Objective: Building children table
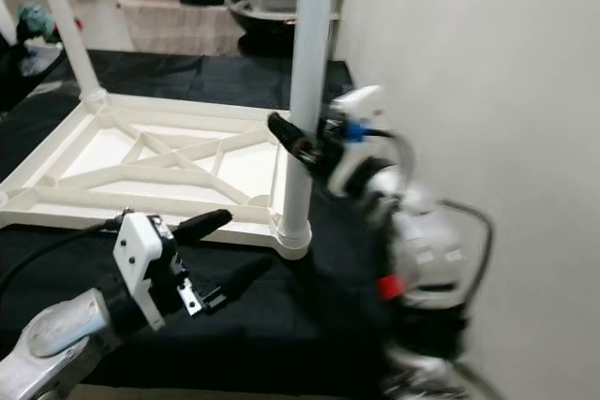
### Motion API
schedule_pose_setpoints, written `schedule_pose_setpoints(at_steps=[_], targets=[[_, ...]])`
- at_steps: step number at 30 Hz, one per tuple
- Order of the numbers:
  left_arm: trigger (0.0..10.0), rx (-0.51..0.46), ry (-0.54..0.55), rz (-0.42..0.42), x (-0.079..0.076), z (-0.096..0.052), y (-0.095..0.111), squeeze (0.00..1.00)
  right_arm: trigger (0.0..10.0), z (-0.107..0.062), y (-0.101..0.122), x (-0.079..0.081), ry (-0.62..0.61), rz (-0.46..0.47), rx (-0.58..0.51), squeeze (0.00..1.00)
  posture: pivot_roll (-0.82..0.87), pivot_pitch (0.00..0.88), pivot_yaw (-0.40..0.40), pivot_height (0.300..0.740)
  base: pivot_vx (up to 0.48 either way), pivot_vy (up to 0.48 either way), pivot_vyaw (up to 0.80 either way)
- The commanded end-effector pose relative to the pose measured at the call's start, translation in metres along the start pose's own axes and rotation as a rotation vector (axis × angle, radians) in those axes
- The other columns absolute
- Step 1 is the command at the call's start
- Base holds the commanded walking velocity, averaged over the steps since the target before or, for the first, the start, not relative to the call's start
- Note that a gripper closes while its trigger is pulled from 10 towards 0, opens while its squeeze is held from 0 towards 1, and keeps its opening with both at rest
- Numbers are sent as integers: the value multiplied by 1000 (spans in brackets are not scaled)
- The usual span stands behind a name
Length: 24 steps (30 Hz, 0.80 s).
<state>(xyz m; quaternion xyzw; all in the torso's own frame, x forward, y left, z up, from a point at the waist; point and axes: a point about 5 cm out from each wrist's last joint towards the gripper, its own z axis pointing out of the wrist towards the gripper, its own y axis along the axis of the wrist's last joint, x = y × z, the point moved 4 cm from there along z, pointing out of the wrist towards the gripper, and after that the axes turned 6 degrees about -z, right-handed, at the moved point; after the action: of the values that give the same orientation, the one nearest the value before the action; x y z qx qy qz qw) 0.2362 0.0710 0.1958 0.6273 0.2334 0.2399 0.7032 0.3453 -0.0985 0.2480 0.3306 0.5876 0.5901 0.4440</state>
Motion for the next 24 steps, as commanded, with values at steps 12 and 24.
schedule_pose_setpoints(at_steps=[12,24], targets=[[10000,-4,8,-3,0,2,-2,0,10000,16,-28,14,20,84,185,0,-57,34,-86,740,0,0,0],[10000,14,-5,-15,-5,-3,-5,0,10000,2,32,-18,390,-54,-168,1000,-42,73,-76,740,0,0,0]])
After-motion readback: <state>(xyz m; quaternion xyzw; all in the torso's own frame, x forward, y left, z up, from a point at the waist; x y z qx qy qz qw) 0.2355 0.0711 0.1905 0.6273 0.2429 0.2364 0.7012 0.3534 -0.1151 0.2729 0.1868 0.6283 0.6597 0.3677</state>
